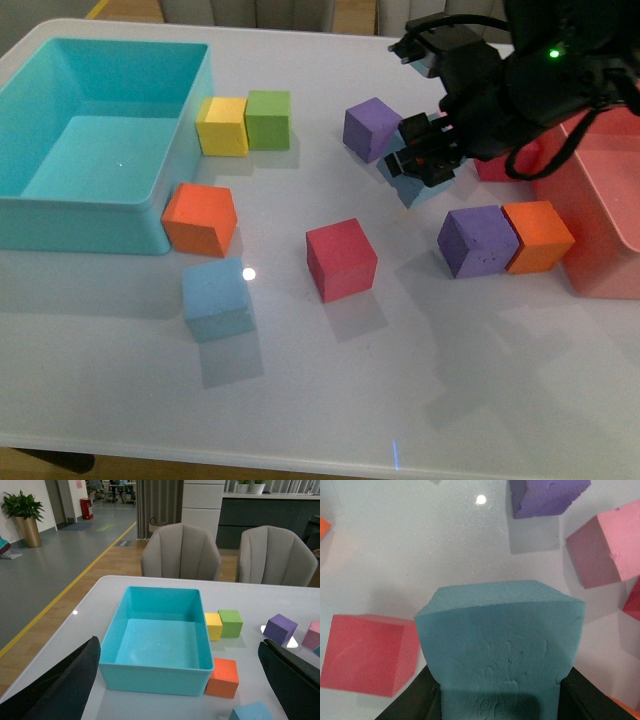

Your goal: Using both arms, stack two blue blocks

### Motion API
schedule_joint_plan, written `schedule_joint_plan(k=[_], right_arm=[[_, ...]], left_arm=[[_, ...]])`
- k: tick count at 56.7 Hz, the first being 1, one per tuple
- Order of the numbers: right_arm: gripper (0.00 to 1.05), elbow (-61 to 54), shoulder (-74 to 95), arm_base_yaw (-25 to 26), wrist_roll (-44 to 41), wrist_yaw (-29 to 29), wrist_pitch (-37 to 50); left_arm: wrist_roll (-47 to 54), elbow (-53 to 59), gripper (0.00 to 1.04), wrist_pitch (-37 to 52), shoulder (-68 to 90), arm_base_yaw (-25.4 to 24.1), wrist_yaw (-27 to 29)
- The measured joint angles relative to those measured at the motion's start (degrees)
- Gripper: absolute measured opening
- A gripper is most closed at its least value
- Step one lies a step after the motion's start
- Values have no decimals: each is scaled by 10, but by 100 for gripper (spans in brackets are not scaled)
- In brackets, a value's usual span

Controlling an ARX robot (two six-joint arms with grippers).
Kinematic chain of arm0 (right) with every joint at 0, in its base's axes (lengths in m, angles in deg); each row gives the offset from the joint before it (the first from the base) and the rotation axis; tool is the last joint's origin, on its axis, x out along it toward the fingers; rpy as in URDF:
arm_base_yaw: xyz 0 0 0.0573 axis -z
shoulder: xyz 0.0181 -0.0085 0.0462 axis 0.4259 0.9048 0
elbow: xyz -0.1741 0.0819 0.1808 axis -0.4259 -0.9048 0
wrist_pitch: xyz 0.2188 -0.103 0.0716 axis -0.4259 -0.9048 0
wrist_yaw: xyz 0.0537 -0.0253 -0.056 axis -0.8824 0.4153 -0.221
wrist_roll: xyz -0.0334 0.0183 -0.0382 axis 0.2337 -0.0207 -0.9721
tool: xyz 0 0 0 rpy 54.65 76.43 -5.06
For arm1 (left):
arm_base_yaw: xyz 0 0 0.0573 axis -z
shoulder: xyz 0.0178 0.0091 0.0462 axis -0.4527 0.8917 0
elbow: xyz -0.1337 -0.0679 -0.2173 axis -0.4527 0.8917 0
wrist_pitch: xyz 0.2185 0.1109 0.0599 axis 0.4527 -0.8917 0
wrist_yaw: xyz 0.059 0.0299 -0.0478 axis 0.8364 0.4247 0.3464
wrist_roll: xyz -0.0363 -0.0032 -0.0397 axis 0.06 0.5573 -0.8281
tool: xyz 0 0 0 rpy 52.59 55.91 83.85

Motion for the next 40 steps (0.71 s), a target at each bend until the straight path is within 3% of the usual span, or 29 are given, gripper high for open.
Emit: schedule_joint_plan(k=[40], right_arm=[[40,203,172,-34,18,35,-70]], left_arm=[[0,0,96,0,0,0,0]])
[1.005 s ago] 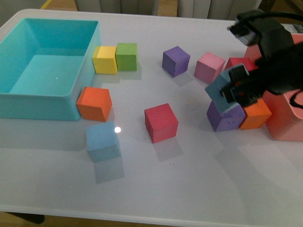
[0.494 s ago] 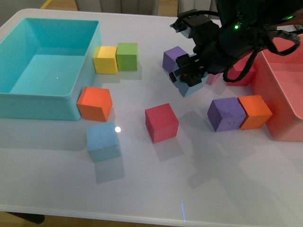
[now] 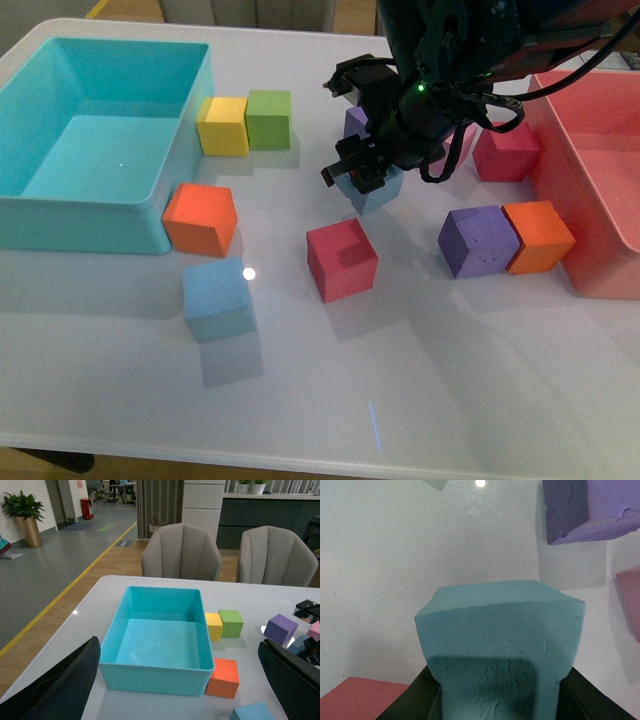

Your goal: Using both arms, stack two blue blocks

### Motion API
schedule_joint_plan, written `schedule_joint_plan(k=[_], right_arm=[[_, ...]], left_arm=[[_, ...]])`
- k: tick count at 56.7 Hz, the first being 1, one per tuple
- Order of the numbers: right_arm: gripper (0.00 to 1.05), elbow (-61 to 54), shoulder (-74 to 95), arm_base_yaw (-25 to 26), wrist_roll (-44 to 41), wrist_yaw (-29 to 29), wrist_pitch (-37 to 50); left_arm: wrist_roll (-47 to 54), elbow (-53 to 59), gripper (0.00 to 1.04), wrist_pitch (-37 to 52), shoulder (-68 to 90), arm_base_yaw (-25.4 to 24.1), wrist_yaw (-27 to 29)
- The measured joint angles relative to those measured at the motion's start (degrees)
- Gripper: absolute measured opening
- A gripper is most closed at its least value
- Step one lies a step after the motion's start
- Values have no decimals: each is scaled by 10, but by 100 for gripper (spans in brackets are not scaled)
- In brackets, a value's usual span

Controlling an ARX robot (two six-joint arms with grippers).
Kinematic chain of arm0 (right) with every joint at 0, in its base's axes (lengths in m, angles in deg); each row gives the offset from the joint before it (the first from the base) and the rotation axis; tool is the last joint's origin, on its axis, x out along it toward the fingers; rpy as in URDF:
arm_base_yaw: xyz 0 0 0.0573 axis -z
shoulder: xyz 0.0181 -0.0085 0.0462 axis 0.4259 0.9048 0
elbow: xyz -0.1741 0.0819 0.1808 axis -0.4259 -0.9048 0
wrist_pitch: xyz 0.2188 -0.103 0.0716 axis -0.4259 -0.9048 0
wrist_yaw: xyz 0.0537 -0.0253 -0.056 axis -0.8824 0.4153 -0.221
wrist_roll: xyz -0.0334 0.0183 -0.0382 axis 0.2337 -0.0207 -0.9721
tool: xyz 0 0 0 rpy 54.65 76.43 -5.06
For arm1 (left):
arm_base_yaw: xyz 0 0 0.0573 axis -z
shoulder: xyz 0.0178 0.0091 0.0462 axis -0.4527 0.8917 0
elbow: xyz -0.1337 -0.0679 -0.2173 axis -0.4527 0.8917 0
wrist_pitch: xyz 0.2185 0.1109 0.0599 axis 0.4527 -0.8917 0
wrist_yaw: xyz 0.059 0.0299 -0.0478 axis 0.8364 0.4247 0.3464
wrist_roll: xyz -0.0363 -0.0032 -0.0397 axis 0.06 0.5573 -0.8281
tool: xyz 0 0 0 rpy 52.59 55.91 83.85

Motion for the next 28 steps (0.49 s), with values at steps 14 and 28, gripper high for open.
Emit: schedule_joint_plan(k=[14,28], right_arm=[[40,31,37,0,1,7,-13],[40,61,57,2,0,10,-16]], left_arm=[[0,0,96,0,0,0,0],[0,0,96,0,0,0,0]])
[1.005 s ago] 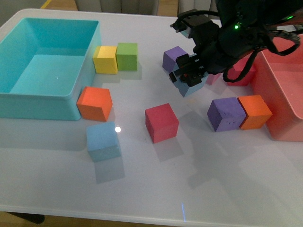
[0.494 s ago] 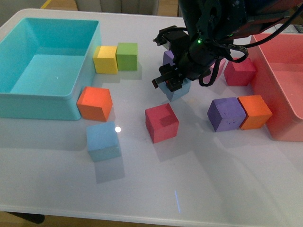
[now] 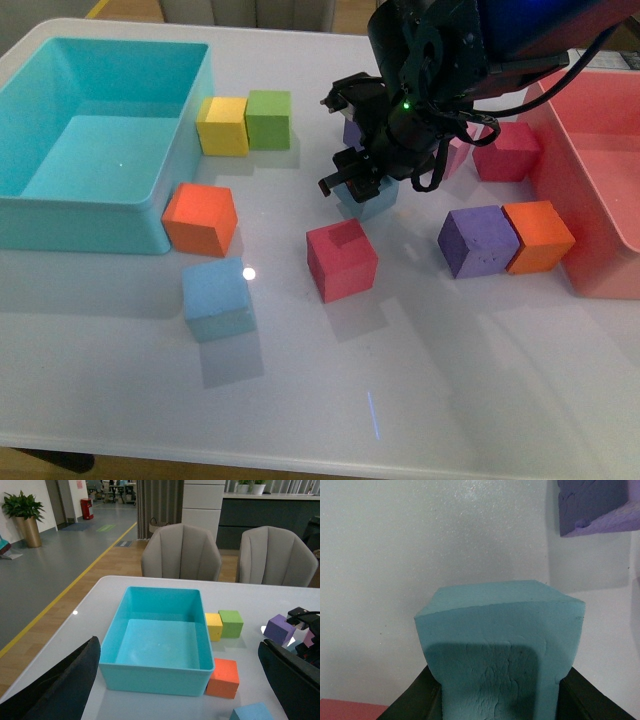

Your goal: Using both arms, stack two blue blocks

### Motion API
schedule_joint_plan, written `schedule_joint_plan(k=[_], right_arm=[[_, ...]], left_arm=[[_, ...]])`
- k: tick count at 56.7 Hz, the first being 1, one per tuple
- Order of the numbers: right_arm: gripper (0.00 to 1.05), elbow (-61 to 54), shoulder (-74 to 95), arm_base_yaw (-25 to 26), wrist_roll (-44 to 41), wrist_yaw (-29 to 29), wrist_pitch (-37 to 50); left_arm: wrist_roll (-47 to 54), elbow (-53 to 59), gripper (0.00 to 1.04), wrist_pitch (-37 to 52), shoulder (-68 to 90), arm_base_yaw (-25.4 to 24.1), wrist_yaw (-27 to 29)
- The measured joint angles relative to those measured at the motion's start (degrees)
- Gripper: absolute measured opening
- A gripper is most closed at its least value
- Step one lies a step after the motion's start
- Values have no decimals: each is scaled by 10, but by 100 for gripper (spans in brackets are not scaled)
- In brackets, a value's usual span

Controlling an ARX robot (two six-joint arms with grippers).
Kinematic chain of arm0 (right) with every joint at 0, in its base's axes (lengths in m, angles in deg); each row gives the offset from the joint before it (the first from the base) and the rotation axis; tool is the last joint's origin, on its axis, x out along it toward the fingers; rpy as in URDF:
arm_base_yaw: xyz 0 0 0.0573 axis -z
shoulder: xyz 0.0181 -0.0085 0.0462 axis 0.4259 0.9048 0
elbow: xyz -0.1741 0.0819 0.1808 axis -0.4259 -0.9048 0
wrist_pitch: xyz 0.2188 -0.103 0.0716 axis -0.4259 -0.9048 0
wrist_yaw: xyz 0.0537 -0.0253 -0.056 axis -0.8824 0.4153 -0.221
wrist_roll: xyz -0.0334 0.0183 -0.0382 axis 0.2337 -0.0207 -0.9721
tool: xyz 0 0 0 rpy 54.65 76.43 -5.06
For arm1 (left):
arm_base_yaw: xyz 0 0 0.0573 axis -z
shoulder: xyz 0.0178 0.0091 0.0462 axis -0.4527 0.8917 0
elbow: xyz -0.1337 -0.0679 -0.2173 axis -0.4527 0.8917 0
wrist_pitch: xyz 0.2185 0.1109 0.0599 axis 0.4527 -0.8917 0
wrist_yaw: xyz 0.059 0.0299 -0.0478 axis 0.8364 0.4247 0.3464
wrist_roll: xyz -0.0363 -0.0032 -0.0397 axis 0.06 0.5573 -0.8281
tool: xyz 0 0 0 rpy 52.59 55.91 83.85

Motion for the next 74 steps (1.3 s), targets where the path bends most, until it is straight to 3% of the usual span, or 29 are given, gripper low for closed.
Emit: schedule_joint_plan(k=[23,35,56,69,71,74], right_arm=[[97,-19,2,6,1,-16,29],[96,-83,-45,15,1,-21,88],[96,-350,-330,65,-9,-24,282],[96,-568,-584,139,-29,-62,286],[93,-591,-604,143,-20,-44,310],[84,-653,-636,148,30,21,454]], left_arm=[[0,0,96,0,0,0,0],[0,0,96,0,0,0,0],[0,0,96,0,0,0,0],[0,0,96,0,0,0,0],[0,0,96,0,0,0,0],[0,0,96,0,0,0,0]])
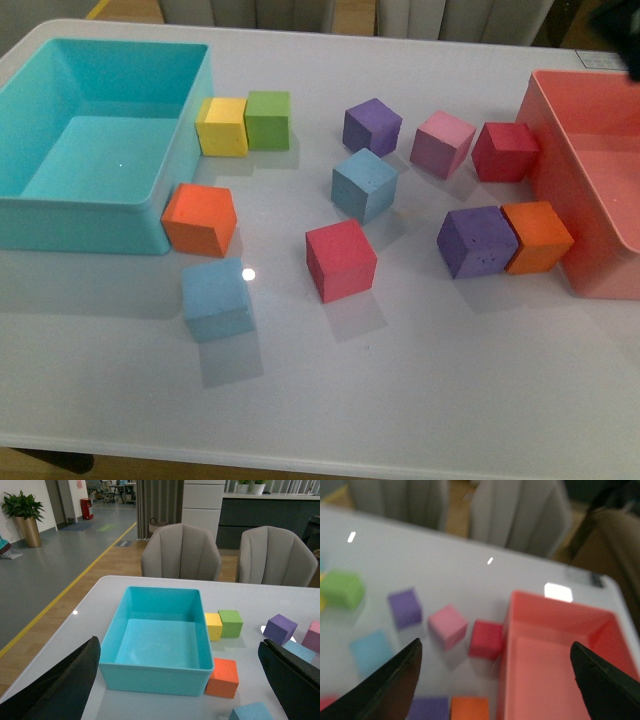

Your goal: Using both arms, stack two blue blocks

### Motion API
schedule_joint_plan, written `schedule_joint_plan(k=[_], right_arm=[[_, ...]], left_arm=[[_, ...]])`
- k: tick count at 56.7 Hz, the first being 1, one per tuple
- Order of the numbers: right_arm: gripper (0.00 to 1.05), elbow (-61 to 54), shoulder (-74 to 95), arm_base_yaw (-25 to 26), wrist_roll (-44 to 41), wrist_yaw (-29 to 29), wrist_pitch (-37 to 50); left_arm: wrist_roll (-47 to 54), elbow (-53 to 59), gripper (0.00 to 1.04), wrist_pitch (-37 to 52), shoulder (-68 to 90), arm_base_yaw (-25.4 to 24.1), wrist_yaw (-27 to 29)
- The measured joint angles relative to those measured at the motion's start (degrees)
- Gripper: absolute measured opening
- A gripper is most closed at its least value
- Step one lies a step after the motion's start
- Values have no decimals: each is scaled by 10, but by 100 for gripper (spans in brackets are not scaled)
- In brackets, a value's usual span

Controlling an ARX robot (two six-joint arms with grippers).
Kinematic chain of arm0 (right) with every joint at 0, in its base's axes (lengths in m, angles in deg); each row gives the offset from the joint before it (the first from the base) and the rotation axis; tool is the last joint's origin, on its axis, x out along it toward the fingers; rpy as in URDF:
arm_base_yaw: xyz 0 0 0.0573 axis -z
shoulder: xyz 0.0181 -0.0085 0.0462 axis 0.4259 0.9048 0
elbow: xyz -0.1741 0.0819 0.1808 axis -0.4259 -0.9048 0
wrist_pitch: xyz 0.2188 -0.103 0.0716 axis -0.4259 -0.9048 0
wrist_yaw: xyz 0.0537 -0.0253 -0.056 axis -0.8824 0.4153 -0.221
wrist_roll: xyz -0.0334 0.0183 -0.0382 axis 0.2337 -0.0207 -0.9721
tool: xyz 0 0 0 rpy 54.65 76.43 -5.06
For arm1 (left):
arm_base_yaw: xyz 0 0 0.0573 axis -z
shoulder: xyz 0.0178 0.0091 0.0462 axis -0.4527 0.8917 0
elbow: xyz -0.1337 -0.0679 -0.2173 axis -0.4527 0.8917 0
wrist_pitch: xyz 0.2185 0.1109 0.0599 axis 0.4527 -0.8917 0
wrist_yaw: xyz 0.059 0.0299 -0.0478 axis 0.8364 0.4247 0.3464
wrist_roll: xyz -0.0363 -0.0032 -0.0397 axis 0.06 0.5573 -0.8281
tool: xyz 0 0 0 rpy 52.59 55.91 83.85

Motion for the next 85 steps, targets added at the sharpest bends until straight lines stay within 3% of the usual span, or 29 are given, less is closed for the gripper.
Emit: schedule_joint_plan(k=[5,8,27,33,44,51,85], right_arm=[[68,-80,-30,10,54,14,157],[59,-111,-46,14,69,12,193],[1,-240,-169,42,88,-18,201],[2,-273,-217,72,91,-45,183],[2,-311,-296,74,91,-48,142],[2,-341,-309,74,91,-49,161],[2,-360,-573,74,91,-49,-71]], left_arm=[[0,0,96,0,0,0,0],[0,0,96,0,0,0,0],[0,0,96,0,0,0,0],[0,0,96,0,0,0,0],[0,0,96,0,0,0,0],[0,0,96,0,0,0,0],[0,0,96,0,0,0,0]])
